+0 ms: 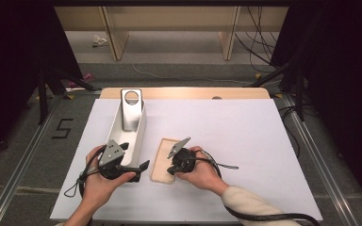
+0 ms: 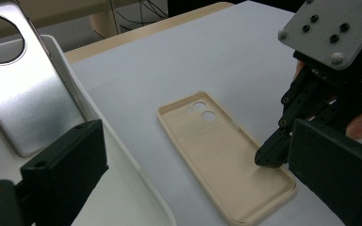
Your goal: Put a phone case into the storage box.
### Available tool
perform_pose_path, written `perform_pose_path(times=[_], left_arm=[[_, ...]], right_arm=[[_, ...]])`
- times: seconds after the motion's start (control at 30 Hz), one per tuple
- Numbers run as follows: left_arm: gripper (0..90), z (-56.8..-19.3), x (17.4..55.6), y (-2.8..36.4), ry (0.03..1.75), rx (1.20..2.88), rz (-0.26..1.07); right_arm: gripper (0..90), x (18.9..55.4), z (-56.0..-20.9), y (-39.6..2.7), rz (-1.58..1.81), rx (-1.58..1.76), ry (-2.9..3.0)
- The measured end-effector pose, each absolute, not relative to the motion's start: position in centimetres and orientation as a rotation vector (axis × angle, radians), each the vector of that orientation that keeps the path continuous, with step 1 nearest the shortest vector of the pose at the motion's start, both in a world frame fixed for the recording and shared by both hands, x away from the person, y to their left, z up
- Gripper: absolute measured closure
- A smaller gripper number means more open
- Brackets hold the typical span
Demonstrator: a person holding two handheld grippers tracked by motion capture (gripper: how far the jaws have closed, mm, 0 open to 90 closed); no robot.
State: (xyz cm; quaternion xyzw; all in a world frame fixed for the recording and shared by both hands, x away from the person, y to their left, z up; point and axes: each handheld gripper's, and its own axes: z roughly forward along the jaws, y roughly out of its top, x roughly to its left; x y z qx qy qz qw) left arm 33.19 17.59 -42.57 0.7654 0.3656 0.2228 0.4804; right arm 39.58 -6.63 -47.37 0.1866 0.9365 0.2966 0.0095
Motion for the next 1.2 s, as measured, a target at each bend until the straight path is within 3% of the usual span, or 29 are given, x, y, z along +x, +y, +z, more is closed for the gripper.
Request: perform_pose_path(times=[0.9,1.1,1.2], left_arm=[[4.6,-42.6,33.0,17.1,0.867,1.891,0.552],[4.8,-42.6,32.9,17.0,0.854,1.901,0.554],[4.9,-42.7,32.9,17.0,0.846,1.906,0.554]], right_arm=[[90.0,39.6,-47.2,-8.2,0.903,0.604,2.925],[73.8,39.6,-46.1,-9.4,1.053,0.625,2.861],[61.4,39.4,-45.4,-10.7,1.167,0.646,2.791]])
